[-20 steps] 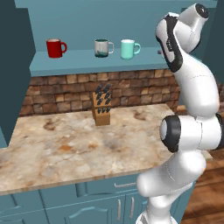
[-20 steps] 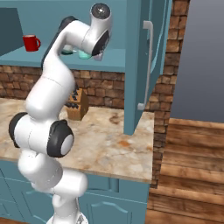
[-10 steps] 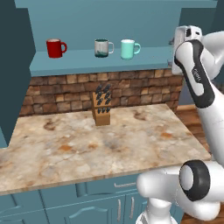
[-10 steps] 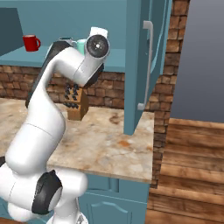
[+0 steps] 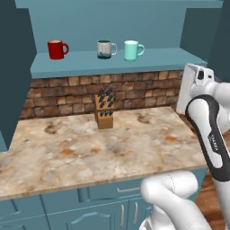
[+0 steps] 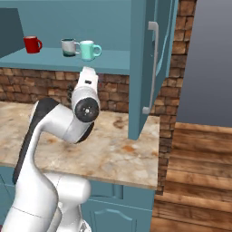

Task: Pick the mug on the counter and place it in the cabinet with the handle facing the right, like the mugs already inside.

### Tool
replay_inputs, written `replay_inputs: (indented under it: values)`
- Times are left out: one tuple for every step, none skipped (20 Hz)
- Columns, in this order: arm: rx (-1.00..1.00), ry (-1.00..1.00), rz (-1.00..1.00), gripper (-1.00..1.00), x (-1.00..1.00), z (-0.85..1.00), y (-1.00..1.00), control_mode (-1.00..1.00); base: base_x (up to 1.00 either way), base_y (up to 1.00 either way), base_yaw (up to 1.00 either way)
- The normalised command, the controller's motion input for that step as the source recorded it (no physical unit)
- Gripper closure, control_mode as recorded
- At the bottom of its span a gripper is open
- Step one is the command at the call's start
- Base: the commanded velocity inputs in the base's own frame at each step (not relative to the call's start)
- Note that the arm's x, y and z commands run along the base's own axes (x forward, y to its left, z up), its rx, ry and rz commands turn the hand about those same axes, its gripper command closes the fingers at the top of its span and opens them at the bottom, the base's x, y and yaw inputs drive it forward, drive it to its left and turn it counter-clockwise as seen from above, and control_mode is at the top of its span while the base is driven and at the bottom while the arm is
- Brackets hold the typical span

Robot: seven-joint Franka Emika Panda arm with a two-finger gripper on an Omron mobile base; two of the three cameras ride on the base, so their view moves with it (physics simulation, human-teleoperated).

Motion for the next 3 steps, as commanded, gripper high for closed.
replay_inputs:
  values:
    - [0.10,0.06,0.06,-1.00,-1.00,-0.59,0.31,-1.00,0.00,0.00,0.00]
    - [0.15,0.15,0.07,-1.00,-1.00,-0.27,0.26,-1.00,0.00,0.00,0.00]
    - [0.15,0.16,0.09,-1.00,-1.00,-0.12,0.25,-1.00,0.00,0.00,0.00]
